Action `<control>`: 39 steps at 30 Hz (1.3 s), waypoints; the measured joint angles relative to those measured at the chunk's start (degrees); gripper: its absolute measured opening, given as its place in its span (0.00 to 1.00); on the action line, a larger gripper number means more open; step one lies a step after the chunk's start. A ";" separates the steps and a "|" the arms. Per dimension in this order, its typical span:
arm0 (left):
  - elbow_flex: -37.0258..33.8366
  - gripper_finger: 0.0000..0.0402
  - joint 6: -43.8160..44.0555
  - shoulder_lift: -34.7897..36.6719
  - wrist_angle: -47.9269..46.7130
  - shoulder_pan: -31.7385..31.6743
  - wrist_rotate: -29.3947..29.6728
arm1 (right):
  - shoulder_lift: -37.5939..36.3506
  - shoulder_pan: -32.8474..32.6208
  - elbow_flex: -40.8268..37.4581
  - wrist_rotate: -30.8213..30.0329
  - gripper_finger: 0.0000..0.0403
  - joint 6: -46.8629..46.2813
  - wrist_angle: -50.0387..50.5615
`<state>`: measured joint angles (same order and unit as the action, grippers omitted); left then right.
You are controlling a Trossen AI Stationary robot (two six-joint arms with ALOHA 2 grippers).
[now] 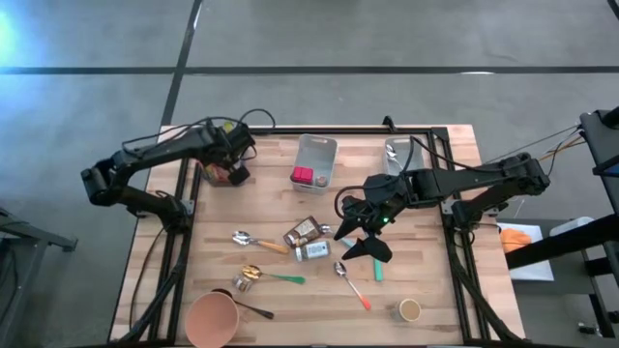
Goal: Pick & Place Food Item
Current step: Put the red noodle pack into the black bin
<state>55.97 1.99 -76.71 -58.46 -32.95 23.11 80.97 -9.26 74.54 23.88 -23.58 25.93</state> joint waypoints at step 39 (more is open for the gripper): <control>-2.87 0.47 7.52 -0.06 3.04 -0.04 -4.70 | 0.01 0.00 0.00 -0.02 0.75 -0.89 0.00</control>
<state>53.11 9.51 -76.77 -55.42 -32.99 18.41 80.98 -9.26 74.54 23.86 -24.47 25.93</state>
